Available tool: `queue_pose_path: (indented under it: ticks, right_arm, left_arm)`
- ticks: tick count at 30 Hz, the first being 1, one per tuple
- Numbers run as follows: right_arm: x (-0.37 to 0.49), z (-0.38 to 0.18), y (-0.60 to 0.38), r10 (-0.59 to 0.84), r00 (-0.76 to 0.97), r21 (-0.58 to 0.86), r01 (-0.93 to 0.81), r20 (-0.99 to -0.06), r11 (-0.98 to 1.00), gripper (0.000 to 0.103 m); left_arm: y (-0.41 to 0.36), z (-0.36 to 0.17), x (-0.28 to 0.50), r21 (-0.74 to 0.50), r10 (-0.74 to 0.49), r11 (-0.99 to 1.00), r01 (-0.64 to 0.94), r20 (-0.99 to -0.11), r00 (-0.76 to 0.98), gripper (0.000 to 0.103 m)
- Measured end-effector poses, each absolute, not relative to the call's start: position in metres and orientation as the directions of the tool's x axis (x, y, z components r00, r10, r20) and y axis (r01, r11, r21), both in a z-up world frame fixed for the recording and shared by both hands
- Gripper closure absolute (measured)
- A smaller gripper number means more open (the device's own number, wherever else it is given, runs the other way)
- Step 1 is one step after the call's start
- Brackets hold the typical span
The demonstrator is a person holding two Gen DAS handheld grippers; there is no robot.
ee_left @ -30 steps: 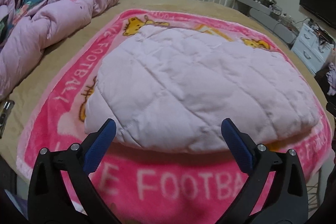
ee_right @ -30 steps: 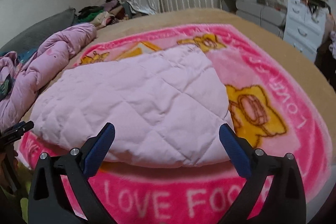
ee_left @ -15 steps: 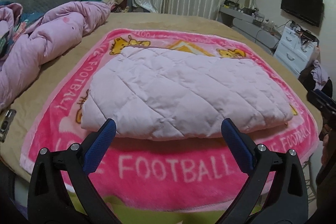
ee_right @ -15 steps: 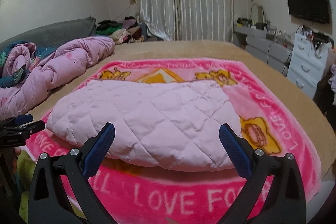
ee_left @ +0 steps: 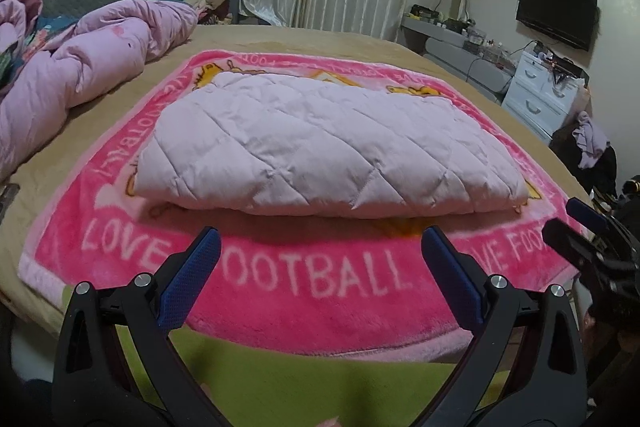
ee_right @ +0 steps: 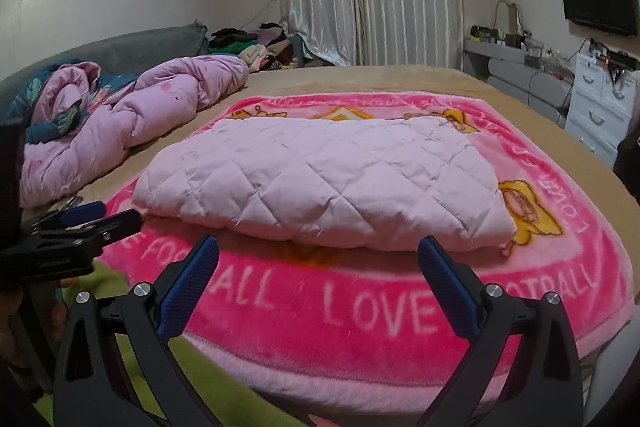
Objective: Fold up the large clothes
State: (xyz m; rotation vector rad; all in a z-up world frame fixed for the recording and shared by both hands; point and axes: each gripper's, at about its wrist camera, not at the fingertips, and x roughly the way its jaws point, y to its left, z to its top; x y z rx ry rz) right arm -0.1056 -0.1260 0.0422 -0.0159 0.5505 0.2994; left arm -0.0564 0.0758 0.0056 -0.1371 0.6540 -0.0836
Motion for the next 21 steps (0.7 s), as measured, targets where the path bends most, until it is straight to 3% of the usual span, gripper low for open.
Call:
queue_pose_path:
  ticks: [8, 21]
  right_arm:
    - [-0.102, 0.025, -0.113, 0.261, 0.771, 0.059, -0.279, -0.582, 0.958, 0.004]
    - [-0.098, 0.022, -0.112, 0.264, 0.751, 0.065, -0.284, -0.605, 0.957, 0.004]
  left_arm:
    - [0.075, -0.005, -0.060, -0.155, -0.102, 0.988, 0.006, -0.619, 0.779, 0.009]
    - [0.074, -0.003, -0.063, -0.121, -0.057, 0.992, -0.022, -0.615, 0.786, 0.009]
